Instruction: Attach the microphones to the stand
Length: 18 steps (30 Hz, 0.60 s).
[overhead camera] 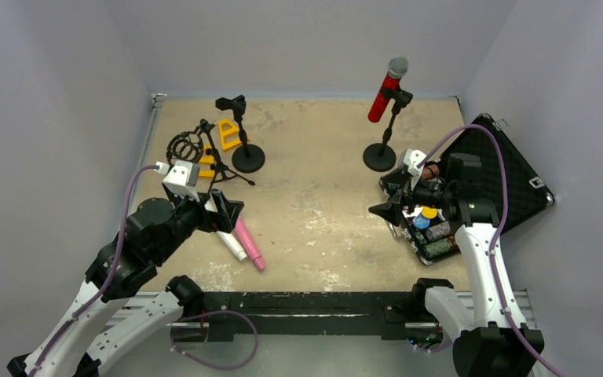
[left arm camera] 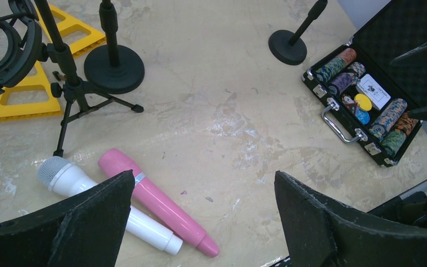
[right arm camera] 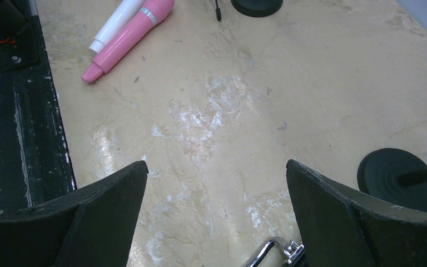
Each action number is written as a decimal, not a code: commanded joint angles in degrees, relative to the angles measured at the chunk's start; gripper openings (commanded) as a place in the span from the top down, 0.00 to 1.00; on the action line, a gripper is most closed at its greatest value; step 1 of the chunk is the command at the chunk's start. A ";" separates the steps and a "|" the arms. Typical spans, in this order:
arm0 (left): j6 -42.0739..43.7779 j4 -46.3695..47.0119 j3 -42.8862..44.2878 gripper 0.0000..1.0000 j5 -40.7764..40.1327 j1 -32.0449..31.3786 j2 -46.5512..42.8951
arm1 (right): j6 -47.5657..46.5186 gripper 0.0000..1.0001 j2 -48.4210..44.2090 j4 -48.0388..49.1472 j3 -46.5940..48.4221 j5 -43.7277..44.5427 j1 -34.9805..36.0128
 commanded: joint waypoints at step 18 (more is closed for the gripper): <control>1.68 -2.44 4.51 0.01 -1.83 0.28 1.39 | 0.37 0.01 0.13 1.41 -0.32 -1.06 -0.25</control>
